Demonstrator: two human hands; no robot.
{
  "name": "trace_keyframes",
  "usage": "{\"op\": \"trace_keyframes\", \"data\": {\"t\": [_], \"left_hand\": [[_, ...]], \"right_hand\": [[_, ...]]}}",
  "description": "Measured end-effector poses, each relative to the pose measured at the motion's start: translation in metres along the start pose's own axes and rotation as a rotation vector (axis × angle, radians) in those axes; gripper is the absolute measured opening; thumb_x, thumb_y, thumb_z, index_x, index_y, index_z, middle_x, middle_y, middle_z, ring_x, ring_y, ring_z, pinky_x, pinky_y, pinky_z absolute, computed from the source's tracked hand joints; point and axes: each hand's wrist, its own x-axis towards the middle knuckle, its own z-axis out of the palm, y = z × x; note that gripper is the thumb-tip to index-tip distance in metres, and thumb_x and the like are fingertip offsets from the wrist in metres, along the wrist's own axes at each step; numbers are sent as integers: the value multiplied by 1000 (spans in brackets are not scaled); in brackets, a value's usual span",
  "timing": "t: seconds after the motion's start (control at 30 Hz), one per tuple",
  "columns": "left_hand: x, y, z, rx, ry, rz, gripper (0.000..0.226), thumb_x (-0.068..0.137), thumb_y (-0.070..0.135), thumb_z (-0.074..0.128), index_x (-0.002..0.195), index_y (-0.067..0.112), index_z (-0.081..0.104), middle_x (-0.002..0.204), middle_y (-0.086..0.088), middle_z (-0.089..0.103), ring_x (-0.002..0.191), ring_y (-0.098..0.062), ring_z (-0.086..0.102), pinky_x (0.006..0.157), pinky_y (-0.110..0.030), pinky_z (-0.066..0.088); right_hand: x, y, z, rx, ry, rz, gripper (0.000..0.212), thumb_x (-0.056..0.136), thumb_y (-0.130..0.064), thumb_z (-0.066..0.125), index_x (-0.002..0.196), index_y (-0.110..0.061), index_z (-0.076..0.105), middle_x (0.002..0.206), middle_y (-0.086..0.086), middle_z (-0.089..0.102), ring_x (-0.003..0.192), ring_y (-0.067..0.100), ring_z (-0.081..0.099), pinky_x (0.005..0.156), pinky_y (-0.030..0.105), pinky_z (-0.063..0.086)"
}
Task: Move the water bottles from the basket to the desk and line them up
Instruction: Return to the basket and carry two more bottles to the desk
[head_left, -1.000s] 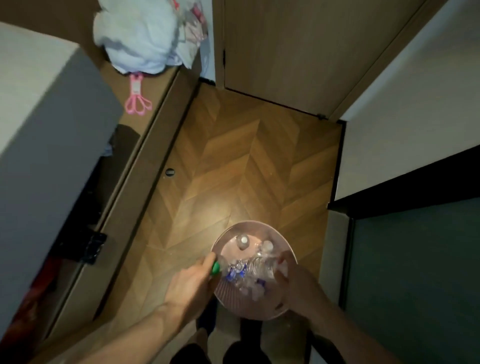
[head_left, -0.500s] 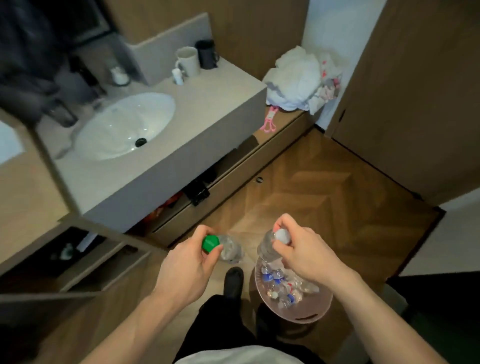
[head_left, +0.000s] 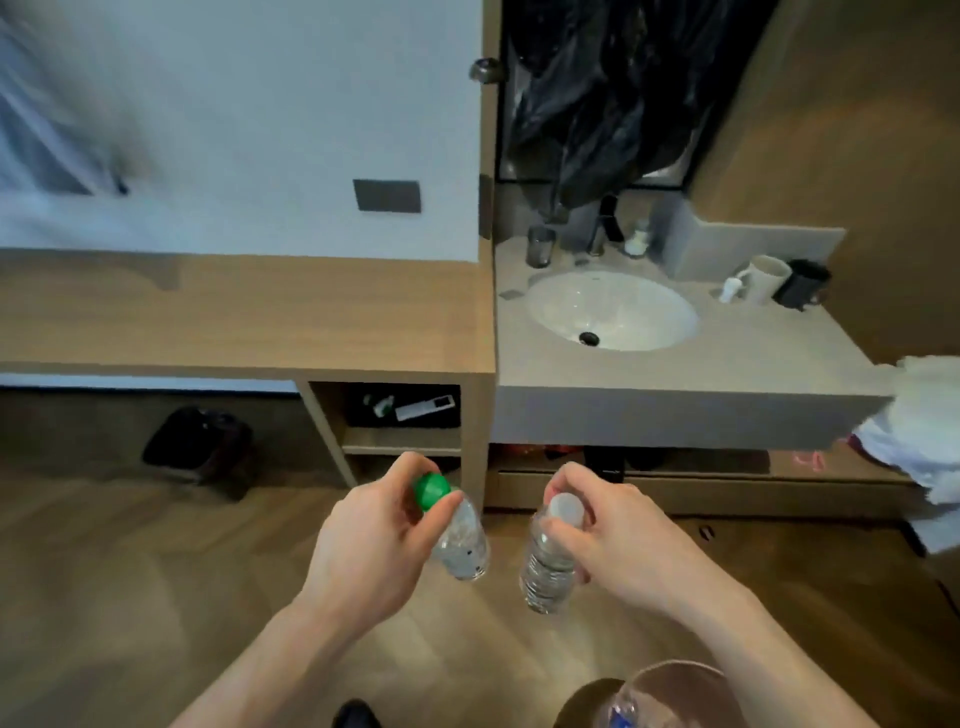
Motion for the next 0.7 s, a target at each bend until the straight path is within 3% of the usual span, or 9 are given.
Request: {"op": "trace_keyframes", "data": {"t": [0.13,0.33,0.53,0.7], "left_hand": [[-2,-59,-78,2,85,-56,24,93,63,60,101,40,54,71,15,64,68,-7,62,54,-20,44],[1,-140,-177,83,170,-140,24,94,63,60,102,41,53,74,12,65,75,-7,62,55,-24,47],[3,-199,-253,97,298,-275,19,94,57,62,102,40,56,82,33,61,72,-3,60,54,-16,36],[15,-243,-302,61,418,-406,20,93,57,62,103,40,58,72,17,65,68,-10,69,61,-30,55]], "right_hand": [[51,-89,29,-1,-61,-108,13,96,-49,61,99,-38,55,81,-8,71,68,10,71,70,43,60],[111,-208,69,126,-80,-272,11,100,-44,62,101,-34,65,86,-9,72,65,11,74,70,39,58],[166,-304,95,184,-101,-397,7,96,-36,67,96,-29,70,86,2,73,61,23,72,62,49,58],[226,-366,114,140,-195,-509,9,98,-34,68,93,-27,71,82,-2,74,62,21,73,62,49,60]]}}
